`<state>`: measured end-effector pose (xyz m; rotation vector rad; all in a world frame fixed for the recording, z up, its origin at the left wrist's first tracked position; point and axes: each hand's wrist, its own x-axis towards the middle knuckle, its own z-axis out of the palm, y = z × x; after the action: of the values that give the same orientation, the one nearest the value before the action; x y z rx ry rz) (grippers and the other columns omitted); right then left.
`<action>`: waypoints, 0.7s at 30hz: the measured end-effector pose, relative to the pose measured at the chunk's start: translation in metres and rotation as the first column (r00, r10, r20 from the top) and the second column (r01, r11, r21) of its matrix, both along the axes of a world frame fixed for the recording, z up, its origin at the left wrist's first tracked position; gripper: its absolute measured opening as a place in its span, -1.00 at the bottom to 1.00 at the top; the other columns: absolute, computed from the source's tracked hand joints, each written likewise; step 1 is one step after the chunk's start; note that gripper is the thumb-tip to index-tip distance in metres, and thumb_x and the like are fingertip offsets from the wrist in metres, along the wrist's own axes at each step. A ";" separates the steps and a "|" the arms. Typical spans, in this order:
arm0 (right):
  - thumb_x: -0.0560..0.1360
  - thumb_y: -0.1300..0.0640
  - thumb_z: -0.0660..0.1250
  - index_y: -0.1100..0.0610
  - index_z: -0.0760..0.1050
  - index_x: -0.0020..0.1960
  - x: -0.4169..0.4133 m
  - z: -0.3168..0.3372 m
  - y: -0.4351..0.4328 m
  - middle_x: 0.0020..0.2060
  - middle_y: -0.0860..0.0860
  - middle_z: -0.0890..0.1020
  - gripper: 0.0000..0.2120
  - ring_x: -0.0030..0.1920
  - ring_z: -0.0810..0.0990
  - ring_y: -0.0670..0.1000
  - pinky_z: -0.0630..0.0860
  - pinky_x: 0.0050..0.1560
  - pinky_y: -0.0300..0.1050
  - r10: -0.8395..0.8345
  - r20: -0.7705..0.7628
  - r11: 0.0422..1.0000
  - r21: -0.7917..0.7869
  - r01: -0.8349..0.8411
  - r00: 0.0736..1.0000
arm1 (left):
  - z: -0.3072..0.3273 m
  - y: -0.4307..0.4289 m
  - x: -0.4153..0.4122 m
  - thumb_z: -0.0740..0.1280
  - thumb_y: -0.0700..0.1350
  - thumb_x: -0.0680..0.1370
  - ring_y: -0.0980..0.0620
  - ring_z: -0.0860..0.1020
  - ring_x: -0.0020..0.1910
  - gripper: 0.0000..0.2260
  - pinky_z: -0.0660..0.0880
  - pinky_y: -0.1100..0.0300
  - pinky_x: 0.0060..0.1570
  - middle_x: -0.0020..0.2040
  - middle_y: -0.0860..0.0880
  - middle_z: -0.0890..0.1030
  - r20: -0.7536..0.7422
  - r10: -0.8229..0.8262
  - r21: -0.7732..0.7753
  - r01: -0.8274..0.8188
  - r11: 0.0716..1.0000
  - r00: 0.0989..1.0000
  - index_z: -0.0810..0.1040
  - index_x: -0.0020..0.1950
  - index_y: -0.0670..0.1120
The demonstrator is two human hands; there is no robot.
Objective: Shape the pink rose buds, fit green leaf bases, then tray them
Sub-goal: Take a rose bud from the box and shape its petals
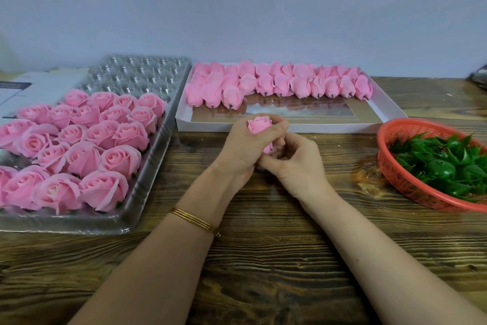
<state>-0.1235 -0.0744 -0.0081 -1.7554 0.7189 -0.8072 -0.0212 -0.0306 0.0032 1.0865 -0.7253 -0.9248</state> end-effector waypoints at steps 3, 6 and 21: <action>0.25 0.15 0.51 0.21 0.56 -0.20 -0.001 0.001 -0.001 -0.32 0.25 0.63 -0.79 -0.33 0.54 0.06 0.57 -0.16 0.23 -0.004 0.018 1.000 -0.007 0.004 1.000 | 0.001 0.001 0.000 0.38 -0.29 0.54 0.08 0.47 -0.46 -0.93 0.48 0.24 -0.38 -0.42 -0.02 0.52 -0.005 -0.022 -0.003 0.022 1.000 1.000 0.58 -0.10 -0.14; 0.33 0.30 0.52 0.28 0.52 -0.25 -0.002 0.003 -0.001 -0.39 0.27 0.57 -0.83 -0.30 0.52 0.09 0.56 -0.16 0.18 0.041 0.069 0.998 0.043 -0.044 0.997 | 0.002 0.002 0.001 0.37 -0.30 0.55 0.08 0.47 -0.45 -0.93 0.50 0.26 -0.37 -0.42 -0.01 0.51 -0.018 -0.059 -0.009 0.059 0.998 0.998 0.59 -0.07 -0.14; 0.38 0.36 0.39 0.19 0.56 -0.20 -0.006 0.009 -0.004 -0.38 0.03 0.53 -0.91 -0.27 0.51 -0.02 0.48 -0.29 -0.21 0.139 0.122 0.940 0.297 -0.170 0.983 | 0.002 0.004 0.000 0.40 -0.29 0.52 0.11 0.50 -0.42 -0.90 0.47 0.27 -0.38 -0.42 0.04 0.55 0.158 0.078 0.027 -0.084 0.996 0.984 0.59 -0.11 -0.10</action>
<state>-0.1293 -0.0786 0.0006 -1.4602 0.5962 -0.6333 -0.0216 -0.0270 0.0052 1.2196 -0.7907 -0.7908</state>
